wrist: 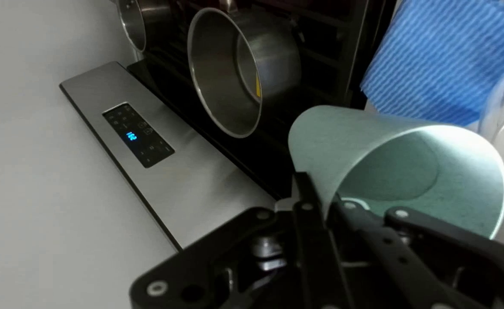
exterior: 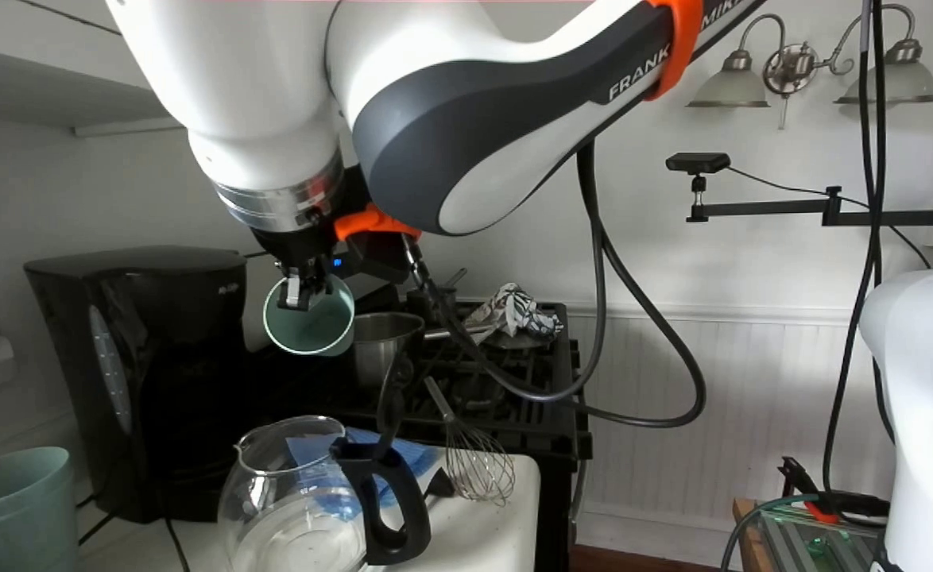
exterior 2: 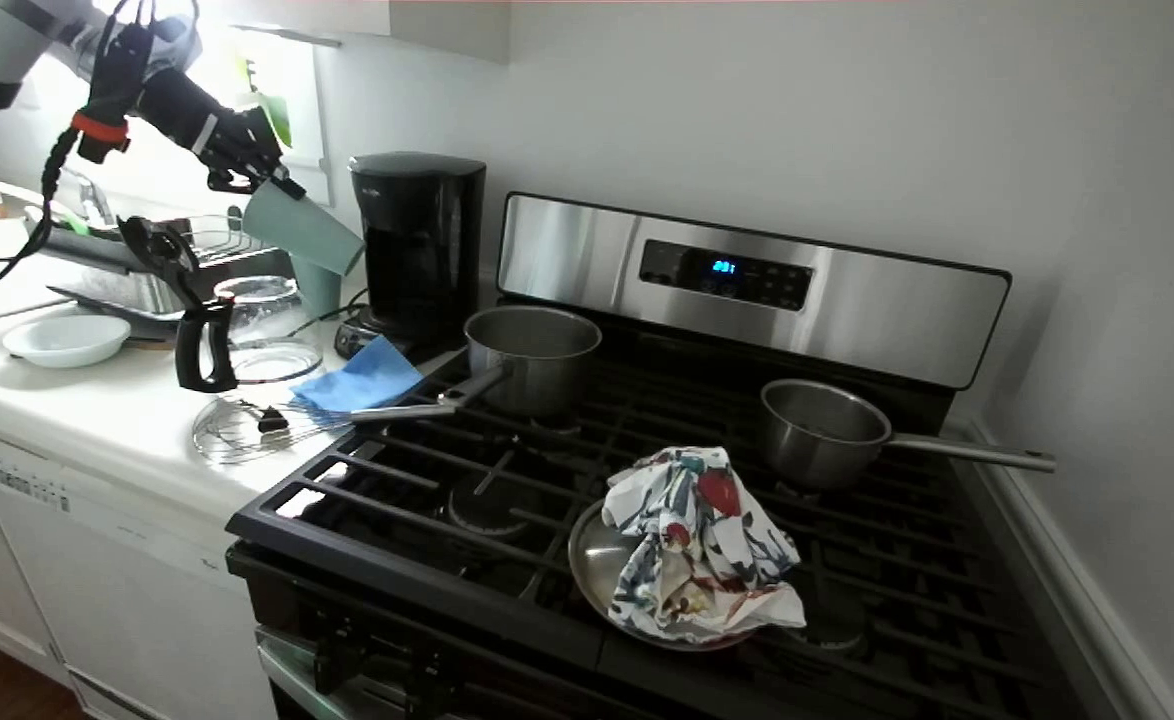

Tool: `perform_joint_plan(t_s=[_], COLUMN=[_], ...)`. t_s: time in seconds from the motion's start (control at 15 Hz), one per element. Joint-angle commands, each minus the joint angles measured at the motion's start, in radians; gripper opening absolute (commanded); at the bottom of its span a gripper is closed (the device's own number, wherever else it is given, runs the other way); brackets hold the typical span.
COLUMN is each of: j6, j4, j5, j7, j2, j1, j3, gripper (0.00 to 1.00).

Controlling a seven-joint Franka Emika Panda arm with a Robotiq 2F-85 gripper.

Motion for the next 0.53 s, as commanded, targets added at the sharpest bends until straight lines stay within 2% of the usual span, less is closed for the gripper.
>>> perform_joint_plan(t_s=[0.0, 0.47], j6=[-0.067, -0.154], j4=[0.041, 0.068], j5=[-0.058, -0.155], j7=[0.068, 0.123], j2=[0.037, 0.086], j1=[0.028, 0.067], j3=[0.008, 0.016], gripper=[0.01, 0.01])
